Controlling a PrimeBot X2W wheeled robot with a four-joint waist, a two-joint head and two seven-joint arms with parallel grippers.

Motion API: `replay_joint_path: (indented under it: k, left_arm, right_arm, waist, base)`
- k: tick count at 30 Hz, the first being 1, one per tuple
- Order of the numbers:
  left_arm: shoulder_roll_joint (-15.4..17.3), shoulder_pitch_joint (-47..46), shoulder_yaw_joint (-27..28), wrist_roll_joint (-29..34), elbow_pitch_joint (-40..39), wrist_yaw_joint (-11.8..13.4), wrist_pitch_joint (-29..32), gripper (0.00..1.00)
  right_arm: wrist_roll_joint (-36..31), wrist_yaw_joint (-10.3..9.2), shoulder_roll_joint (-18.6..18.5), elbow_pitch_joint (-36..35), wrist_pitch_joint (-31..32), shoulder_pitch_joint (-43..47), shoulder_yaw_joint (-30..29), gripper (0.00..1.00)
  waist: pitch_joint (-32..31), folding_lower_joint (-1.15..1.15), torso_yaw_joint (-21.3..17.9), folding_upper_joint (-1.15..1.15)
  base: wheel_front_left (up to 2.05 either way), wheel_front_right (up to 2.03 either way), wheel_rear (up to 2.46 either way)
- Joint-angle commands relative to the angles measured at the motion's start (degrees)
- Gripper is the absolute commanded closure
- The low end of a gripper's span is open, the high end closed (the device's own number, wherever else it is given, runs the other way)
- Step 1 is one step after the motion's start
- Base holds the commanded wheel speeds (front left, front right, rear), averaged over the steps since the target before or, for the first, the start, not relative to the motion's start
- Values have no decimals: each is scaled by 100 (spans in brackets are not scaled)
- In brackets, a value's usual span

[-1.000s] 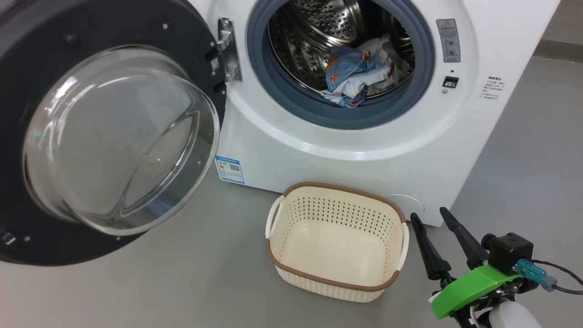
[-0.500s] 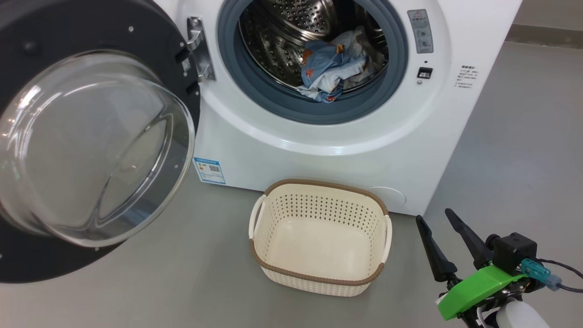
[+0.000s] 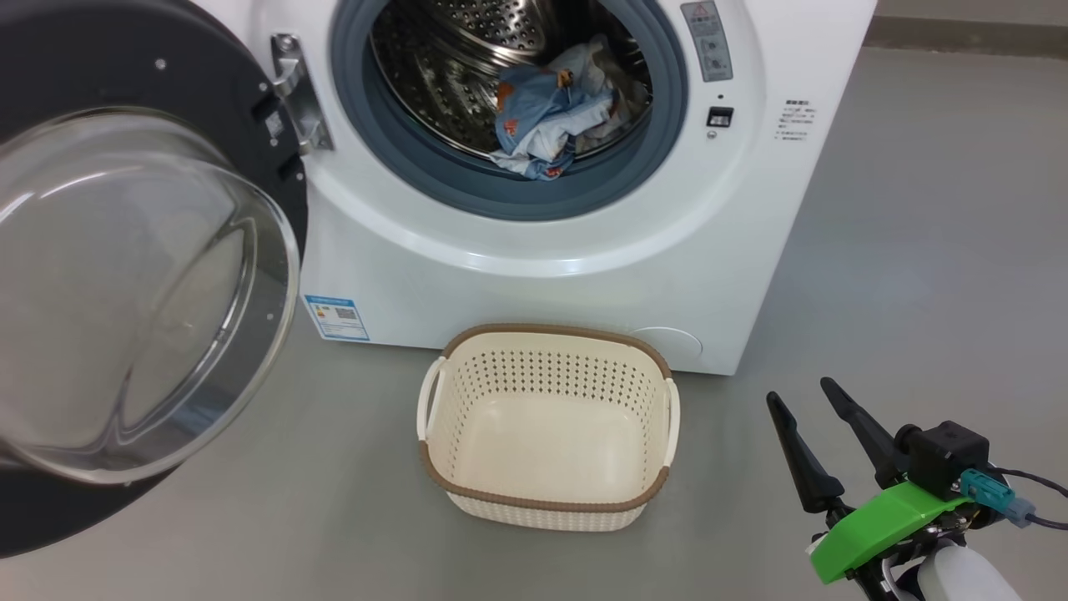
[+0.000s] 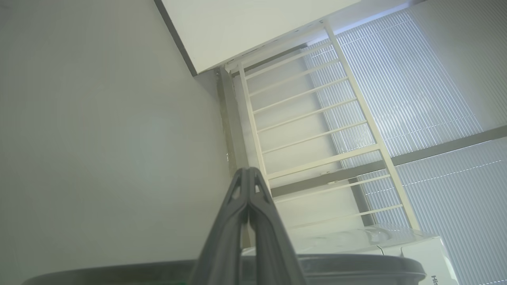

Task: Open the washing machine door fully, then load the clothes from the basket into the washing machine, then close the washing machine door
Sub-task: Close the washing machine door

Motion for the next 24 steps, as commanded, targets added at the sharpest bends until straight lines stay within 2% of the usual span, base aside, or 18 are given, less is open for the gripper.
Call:
replay_joint_path:
  k: [1,10,19,24]
  left_arm:
    - [470,-173,108,-44,28,-28,63,100]
    - [554,-219,176,-251,670,-39,336,100]
    - [417,-119,-10,-447,665,-41,1399,100]
    - [264,66,-210,-550,374,-41,2182,100]
  right_arm:
    - [62,9,-80,-154,-28,-184,136,0]
    - [55,9,-84,-160,-28,-173,97,0]
    - [57,9,-56,-128,-28,-162,76,0]
    - [66,9,1,-126,-28,-114,43,0]
  waist:
    - [91,0,-110,0]
    - [172,0,-196,0]
    - [80,0,-89,0]
    - [38,0,28,0]
  base:
    - [0,0,0]
    - [0,0,0]
    - [0,0,0]
    - [0,0,0]
